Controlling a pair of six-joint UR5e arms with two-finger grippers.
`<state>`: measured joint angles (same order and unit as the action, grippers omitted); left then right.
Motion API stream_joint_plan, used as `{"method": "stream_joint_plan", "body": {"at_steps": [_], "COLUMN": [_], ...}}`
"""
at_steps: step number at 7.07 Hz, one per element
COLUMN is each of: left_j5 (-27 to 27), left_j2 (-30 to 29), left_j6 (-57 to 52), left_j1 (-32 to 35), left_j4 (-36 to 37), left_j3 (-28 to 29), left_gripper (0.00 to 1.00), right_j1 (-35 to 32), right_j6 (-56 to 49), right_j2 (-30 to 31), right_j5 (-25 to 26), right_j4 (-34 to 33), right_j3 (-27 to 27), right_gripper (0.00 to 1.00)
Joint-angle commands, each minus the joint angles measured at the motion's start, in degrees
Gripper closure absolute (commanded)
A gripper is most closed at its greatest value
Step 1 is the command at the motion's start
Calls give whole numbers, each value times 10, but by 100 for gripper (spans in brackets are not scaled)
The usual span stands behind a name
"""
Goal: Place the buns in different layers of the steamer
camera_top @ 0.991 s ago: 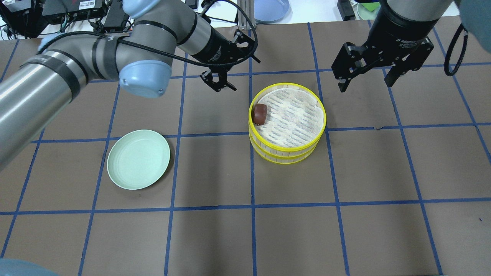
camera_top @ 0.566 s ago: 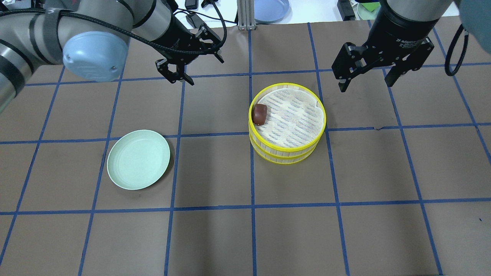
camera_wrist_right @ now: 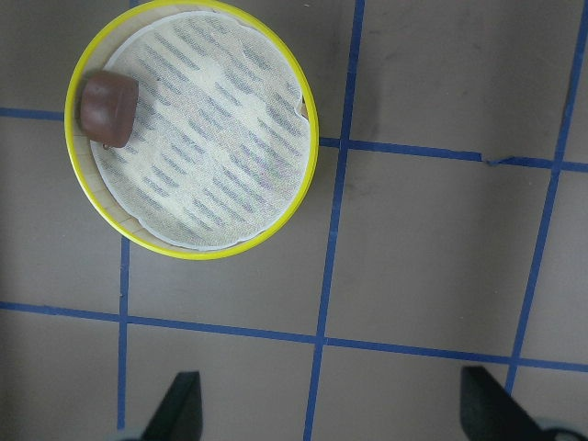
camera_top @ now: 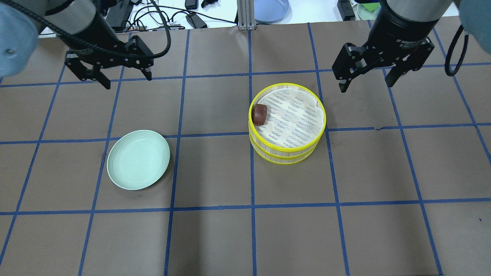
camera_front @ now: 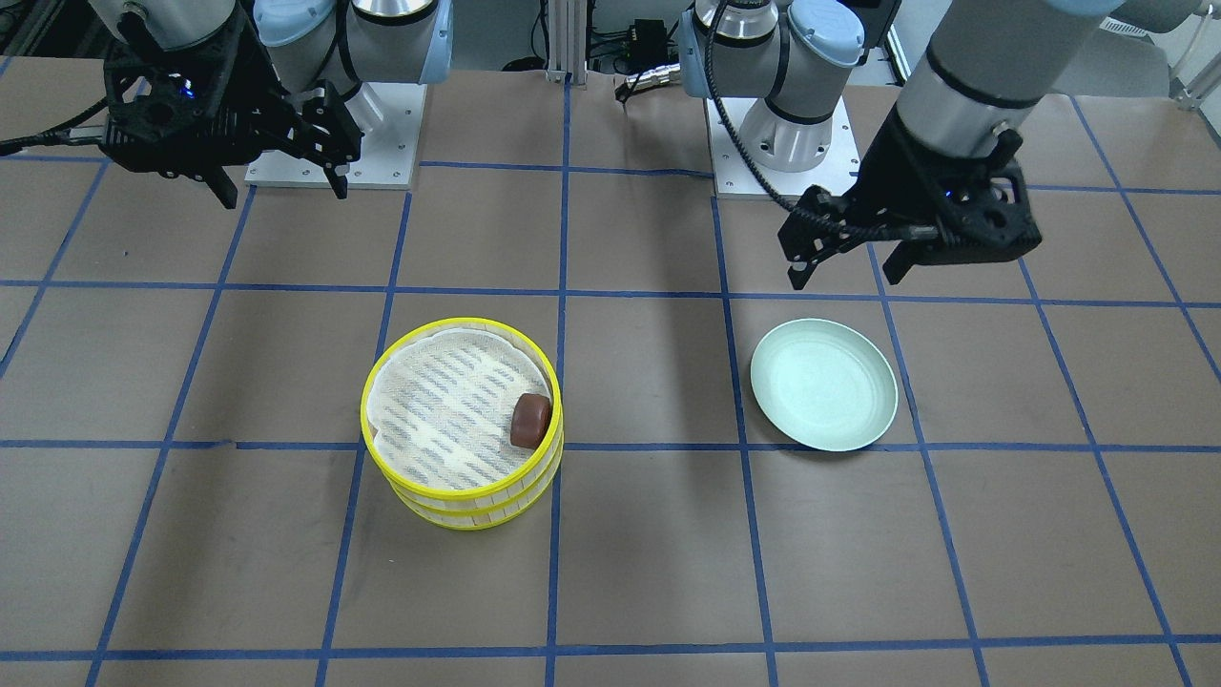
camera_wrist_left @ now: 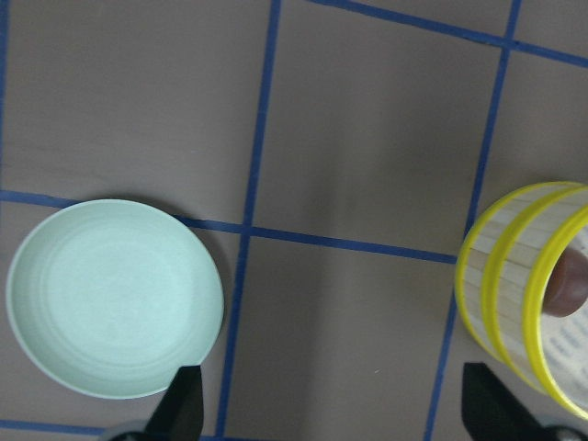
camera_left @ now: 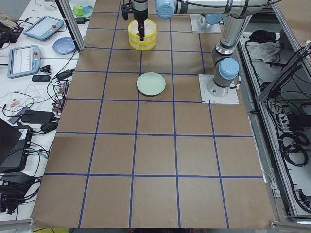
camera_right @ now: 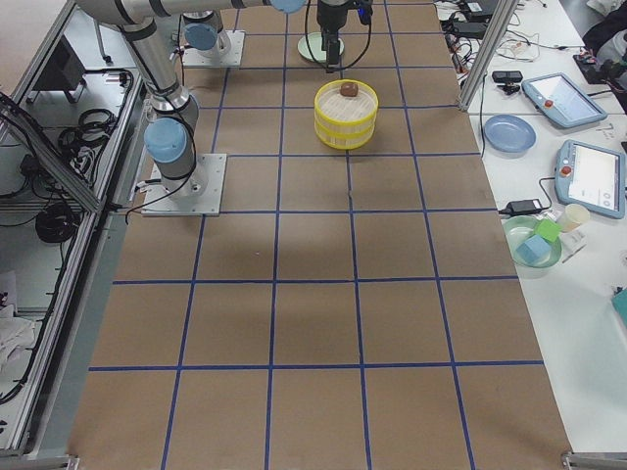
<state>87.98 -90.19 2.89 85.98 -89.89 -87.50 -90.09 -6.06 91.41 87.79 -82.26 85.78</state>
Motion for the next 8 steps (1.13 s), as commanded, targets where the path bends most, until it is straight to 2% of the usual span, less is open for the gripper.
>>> {"method": "stream_joint_plan", "body": {"at_steps": [1, 5, 6, 8], "left_j5": [43, 39, 39, 40], "left_j2": [50, 57, 47, 47], "left_j6": [-56, -41, -39, -38], "left_j1": [-13, -7, 1, 24], "left_j4": [-54, -51, -4, 15], "left_j3": [0, -22, -28, -33], "left_gripper": [0, 0, 0, 0], "right_j1": [0, 0, 0, 0], "right_j6": [0, 0, 0, 0], "right_j2": [0, 1, 1, 1], "right_j5": [0, 0, -1, -1], "right_j4": [1, 3, 2, 3], "right_j3": [-1, 0, 0, 0], "right_gripper": [0, 0, 0, 0]}}
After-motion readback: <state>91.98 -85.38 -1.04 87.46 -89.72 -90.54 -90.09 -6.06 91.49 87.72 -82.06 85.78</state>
